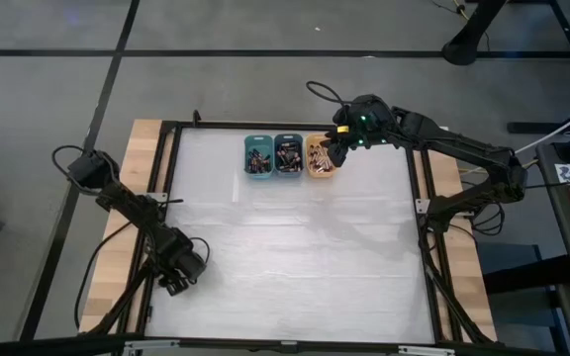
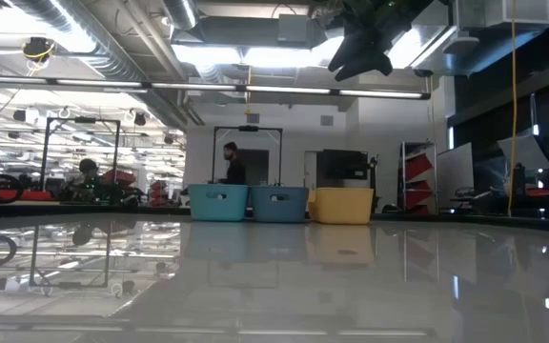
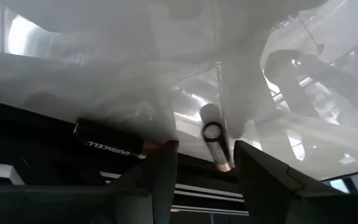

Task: Sort batteries
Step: Put the brown battery into the green bin

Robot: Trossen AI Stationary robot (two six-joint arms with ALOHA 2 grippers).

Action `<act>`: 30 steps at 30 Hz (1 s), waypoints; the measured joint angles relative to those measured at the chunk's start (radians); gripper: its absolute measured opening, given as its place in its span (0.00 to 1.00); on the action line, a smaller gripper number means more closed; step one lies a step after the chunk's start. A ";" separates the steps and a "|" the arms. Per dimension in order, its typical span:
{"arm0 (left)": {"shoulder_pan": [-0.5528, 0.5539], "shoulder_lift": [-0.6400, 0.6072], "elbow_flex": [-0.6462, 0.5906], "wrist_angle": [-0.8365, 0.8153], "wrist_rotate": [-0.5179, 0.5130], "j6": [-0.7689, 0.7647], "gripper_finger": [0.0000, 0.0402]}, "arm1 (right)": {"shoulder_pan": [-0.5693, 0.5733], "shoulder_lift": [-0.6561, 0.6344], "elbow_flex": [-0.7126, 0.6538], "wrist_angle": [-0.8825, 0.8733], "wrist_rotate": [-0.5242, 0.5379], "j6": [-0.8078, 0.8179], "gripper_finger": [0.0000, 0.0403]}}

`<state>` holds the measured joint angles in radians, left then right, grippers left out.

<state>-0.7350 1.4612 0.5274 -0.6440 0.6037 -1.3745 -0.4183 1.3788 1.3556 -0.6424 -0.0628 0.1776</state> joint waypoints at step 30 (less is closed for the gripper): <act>0.022 -0.056 0.097 0.068 -0.154 -0.009 0.03 | 0.000 0.000 0.000 0.014 0.003 -0.011 0.40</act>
<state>-0.7131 1.4054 0.6248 -0.5761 0.4496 -1.3834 -0.4186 1.3788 1.3556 -0.6280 -0.0598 0.1669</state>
